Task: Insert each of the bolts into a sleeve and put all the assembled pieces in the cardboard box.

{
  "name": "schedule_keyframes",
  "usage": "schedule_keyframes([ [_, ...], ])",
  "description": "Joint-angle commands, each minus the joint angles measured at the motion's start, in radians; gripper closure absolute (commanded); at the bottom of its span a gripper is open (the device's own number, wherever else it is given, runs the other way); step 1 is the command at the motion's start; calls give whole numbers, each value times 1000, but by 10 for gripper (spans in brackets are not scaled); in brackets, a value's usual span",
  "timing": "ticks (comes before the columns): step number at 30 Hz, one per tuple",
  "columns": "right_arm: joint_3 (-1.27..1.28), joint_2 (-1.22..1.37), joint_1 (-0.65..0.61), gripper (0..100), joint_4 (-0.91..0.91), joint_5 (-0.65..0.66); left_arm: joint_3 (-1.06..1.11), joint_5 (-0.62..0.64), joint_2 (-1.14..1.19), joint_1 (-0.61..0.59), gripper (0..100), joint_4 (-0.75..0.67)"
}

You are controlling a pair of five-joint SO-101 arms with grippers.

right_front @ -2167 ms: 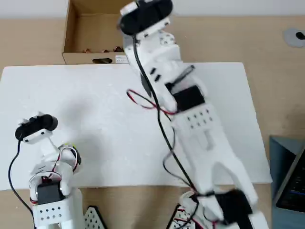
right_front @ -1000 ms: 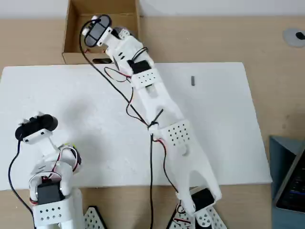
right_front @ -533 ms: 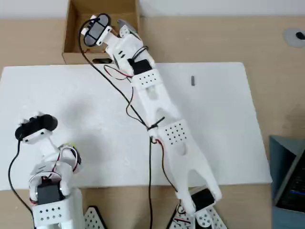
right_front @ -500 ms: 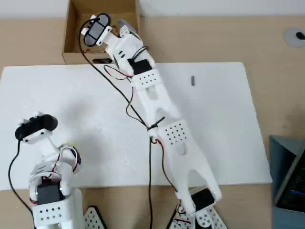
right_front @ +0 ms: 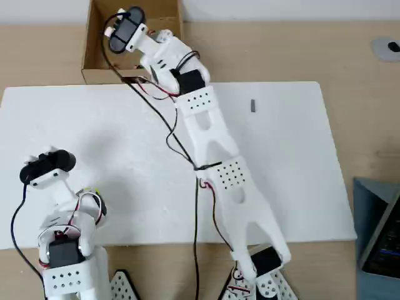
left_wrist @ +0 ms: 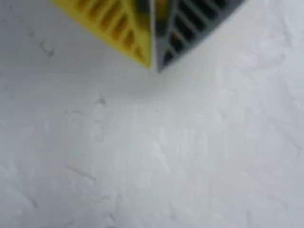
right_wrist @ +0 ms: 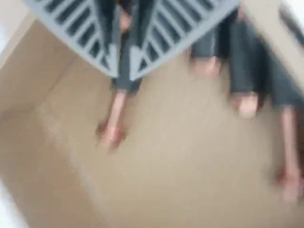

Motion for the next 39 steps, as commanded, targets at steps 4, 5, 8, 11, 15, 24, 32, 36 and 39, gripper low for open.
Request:
schedule_keyframes([
  [4,-54,-185,31,989,213,-15,-3,3,-7,-3,995,-18],
  [5,-56,-213,31,989,252,-35,-3,3,-7,-3,995,-18],
  [8,-54,-311,35,989,382,-103,-3,3,-7,-3,995,-18],
  [11,-54,-398,35,989,508,-144,-3,3,-7,-3,995,-18],
  [15,-54,-513,35,989,640,-207,-3,3,-7,-3,995,-18],
  [24,-56,-766,38,989,879,-362,-3,3,-7,-3,995,-18],
  [32,18,-993,82,989,882,-387,-3,3,-7,-3,995,-18],
  [36,193,-1170,124,989,882,-388,-3,3,-7,-3,995,-18],
  [39,394,-1319,153,989,882,-388,-3,3,-7,-3,995,-18],
])
